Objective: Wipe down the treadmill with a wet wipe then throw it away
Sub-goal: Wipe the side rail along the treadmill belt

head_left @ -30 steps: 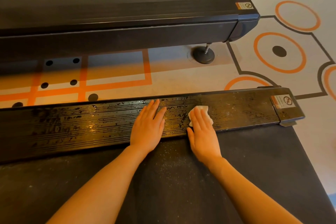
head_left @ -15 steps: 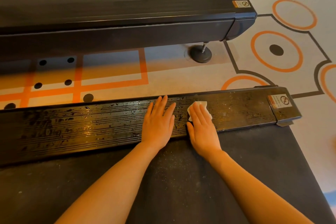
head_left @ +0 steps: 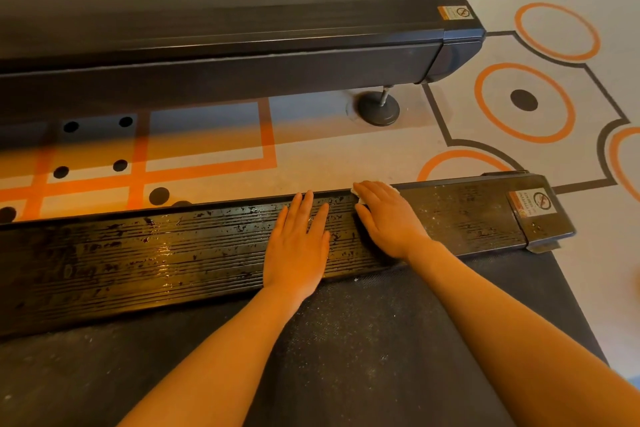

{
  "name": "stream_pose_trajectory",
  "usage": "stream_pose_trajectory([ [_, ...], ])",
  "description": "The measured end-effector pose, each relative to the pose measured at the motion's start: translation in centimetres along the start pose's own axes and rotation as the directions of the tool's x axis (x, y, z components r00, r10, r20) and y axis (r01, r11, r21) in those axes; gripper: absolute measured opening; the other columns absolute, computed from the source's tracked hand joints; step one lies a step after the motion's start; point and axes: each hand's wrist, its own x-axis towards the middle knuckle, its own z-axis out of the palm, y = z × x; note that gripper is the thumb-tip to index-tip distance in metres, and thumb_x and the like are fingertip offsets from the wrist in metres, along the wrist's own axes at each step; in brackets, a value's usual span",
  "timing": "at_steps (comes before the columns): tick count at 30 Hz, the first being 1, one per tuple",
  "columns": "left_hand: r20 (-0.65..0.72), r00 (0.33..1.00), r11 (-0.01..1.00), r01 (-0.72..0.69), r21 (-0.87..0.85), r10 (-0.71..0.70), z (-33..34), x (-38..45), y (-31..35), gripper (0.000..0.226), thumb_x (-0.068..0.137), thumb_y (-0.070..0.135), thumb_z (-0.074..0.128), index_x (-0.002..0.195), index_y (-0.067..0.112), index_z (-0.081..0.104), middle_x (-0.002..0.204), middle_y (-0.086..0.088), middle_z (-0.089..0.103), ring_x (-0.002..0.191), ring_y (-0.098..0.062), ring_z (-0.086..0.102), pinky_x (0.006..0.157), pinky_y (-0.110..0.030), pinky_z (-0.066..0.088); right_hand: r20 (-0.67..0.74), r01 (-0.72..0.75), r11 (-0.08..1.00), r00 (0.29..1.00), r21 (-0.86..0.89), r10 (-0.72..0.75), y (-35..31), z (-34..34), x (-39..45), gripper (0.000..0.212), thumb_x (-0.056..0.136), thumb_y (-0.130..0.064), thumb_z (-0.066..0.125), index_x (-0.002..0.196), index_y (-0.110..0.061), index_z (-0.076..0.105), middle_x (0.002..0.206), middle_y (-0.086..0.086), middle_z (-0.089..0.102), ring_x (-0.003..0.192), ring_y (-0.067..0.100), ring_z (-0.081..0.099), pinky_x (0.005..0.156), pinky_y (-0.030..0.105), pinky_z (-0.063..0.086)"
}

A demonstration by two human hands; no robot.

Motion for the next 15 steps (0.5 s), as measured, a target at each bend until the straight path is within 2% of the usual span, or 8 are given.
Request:
stream_pose_trajectory([
  [4, -0.008, 1.000, 1.000, -0.002, 0.008, 0.002, 0.0, 0.1, 0.0, 0.055, 0.105, 0.041, 0.014, 0.154, 0.023, -0.003, 0.162, -0.005, -0.015, 0.148, -0.021, -0.019, 0.121, -0.037, -0.009, 0.007, -0.006, 1.000, 1.000, -0.025, 0.006, 0.3, -0.2, 0.3, 0.053, 0.105, -0.038, 0.033, 0.152, -0.015, 0.030, 0.157, 0.006, 0.031, 0.146, 0.023, 0.022, 0.119, 0.032, 0.010],
  [8, -0.043, 0.999, 1.000, -0.017, -0.013, 0.016, 0.2, 0.0, -0.1, 0.055, 0.105, 0.040, 0.022, 0.155, 0.021, 0.010, 0.163, -0.008, -0.004, 0.150, -0.024, -0.008, 0.119, -0.037, -0.007, -0.063, -0.022, 0.998, 0.998, 0.056, 0.026, -0.7, 1.2, -2.3, 0.058, 0.105, -0.035, 0.035, 0.155, -0.015, 0.016, 0.162, -0.001, 0.007, 0.150, 0.016, -0.002, 0.118, 0.026, -0.005],
  [10, -0.065, 0.998, 0.999, -0.024, -0.037, 0.021, 0.3, 0.0, -0.1, 0.054, 0.105, 0.039, 0.025, 0.155, 0.020, 0.018, 0.163, -0.008, 0.003, 0.150, -0.023, -0.002, 0.118, -0.036, -0.005, -0.093, -0.038, 0.997, 0.995, 0.073, 0.045, -1.3, 2.3, -4.6, 0.061, 0.104, -0.035, 0.037, 0.155, -0.014, 0.011, 0.160, -0.004, -0.002, 0.148, 0.013, -0.009, 0.118, 0.028, -0.005],
  [15, -0.091, 0.996, 0.999, -0.026, -0.028, 0.023, 0.5, -0.2, -0.1, 0.053, 0.104, 0.039, 0.024, 0.154, 0.021, 0.020, 0.163, -0.007, 0.008, 0.151, -0.023, 0.001, 0.121, -0.037, 0.002, -0.126, -0.088, 0.992, 0.987, 0.096, 0.100, -2.8, 5.6, -10.7, 0.066, 0.098, -0.048, 0.028, 0.154, -0.017, 0.014, 0.163, -0.001, 0.004, 0.150, 0.013, -0.004, 0.120, 0.035, 0.002],
])
